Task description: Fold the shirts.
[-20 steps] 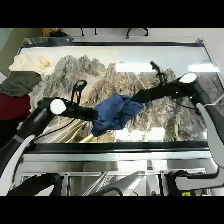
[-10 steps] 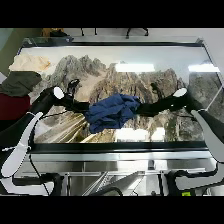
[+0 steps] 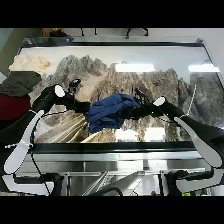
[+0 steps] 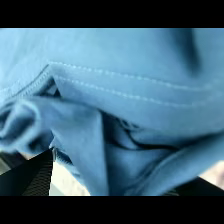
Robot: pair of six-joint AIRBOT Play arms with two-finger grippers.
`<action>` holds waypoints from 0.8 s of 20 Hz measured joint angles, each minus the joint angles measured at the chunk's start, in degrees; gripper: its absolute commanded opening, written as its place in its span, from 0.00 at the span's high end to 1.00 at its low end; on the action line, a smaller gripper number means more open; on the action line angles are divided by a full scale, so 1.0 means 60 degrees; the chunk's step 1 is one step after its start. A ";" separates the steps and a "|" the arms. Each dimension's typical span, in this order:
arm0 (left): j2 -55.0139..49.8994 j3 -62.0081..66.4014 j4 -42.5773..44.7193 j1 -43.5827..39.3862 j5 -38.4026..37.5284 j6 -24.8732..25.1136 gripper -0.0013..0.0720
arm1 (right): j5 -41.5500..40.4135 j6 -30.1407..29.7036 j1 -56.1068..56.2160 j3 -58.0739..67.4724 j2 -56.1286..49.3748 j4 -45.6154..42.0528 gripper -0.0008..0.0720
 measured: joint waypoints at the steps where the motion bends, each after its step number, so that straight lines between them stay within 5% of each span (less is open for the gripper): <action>1: 0.0000 0.0004 -0.0033 -0.0004 0.0000 0.0004 0.96 | -0.0157 -0.0015 0.0058 -0.0011 -0.0040 0.0058 0.41; 2: 0.0000 0.0007 -0.0084 -0.0007 -0.0004 0.0007 0.96 | -0.0302 -0.0033 0.0091 -0.0018 -0.0087 0.0106 0.72; 4: 0.0000 0.0007 -0.0149 -0.0011 -0.0007 0.0029 0.96 | -0.0463 -0.0036 0.0138 -0.0022 -0.0157 0.0153 0.96; 10: 0.0765 0.0007 -0.1279 0.0514 -0.0484 0.0423 0.96 | 0.0412 -0.0066 -0.0189 0.0423 0.1016 0.0211 0.96; 16: 0.3774 0.0379 -0.5887 0.2557 -0.1585 0.1512 0.96 | 0.1774 -0.0106 -0.1916 0.2565 0.4823 0.0288 0.96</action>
